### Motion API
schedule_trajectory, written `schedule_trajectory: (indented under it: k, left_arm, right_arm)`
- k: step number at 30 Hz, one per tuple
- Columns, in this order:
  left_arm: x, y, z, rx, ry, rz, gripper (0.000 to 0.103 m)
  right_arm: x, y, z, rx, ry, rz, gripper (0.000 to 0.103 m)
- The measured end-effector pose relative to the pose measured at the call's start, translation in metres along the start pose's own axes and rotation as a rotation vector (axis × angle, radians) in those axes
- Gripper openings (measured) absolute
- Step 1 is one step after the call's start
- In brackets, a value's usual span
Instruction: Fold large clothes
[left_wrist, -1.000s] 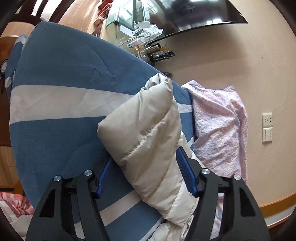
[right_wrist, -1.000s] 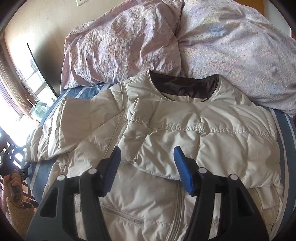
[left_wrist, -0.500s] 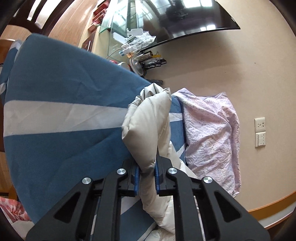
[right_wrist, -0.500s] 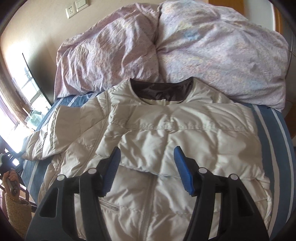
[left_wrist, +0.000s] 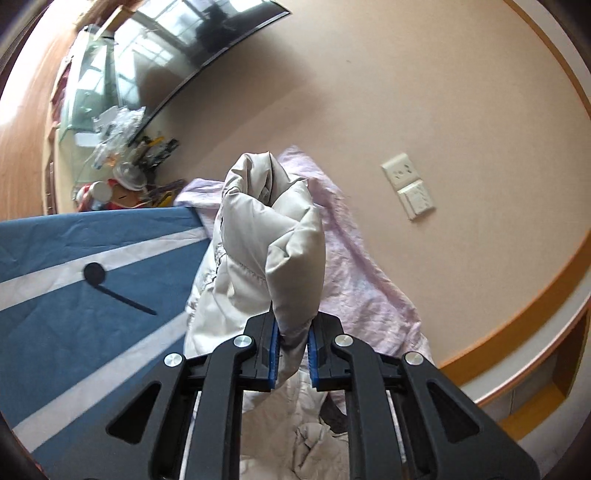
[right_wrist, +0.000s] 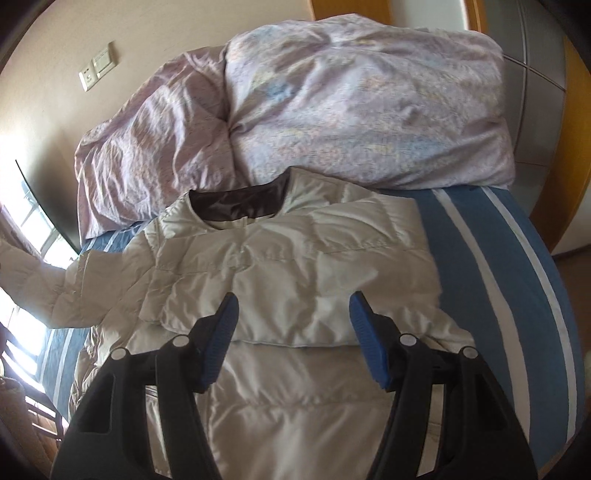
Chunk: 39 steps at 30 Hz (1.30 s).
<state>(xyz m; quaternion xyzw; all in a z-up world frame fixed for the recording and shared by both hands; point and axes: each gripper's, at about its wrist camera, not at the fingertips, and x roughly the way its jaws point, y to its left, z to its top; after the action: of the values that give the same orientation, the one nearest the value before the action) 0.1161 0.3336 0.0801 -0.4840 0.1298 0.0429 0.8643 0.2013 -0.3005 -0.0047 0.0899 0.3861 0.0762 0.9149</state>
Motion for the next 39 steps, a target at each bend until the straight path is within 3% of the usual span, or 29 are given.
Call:
schedule_trajectory:
  k: [9, 15, 19, 24, 32, 33, 35, 36, 37, 39]
  left_arm:
    - [0.046, -0.124, -0.09, 0.194, 0.207, -0.256, 0.011]
    - [0.087, -0.162, -0.172, 0.252, 0.399, -0.334, 0.011]
    - [0.112, -0.177, -0.232, 0.309, 0.528, -0.315, 0.011]
    - [0.145, -0.166, -0.288, 0.34, 0.666, -0.245, 0.011]
    - [0.171, -0.152, -0.331, 0.412, 0.778, -0.16, 0.013]
    - [0.174, -0.153, -0.333, 0.417, 0.792, -0.157, 0.018]
    - [0.183, -0.149, -0.341, 0.416, 0.831, -0.153, 0.04]
    - [0.181, -0.148, -0.345, 0.416, 0.844, -0.153, 0.06]
    - [0.181, -0.147, -0.349, 0.423, 0.851, -0.154, 0.069]
    - [0.178, -0.148, -0.352, 0.437, 0.862, -0.167, 0.074]
  right_arm:
    - [-0.013, -0.04, -0.011, 0.054, -0.018, -0.024, 0.065]
    - [-0.022, -0.063, -0.019, 0.076, -0.032, -0.056, 0.067]
    - [-0.021, -0.079, -0.022, 0.106, -0.027, -0.074, 0.067]
    - [-0.018, -0.088, -0.024, 0.115, -0.021, -0.079, 0.067]
    - [-0.01, -0.085, -0.023, 0.108, -0.01, -0.075, 0.067]
    - [-0.009, -0.085, -0.023, 0.107, -0.009, -0.075, 0.067]
    - [-0.007, -0.083, -0.023, 0.108, -0.005, -0.074, 0.067]
    - [-0.007, -0.082, -0.022, 0.108, -0.004, -0.072, 0.067]
    - [-0.007, -0.081, -0.021, 0.109, -0.003, -0.071, 0.067]
    - [-0.007, -0.077, -0.018, 0.109, -0.002, -0.065, 0.067]
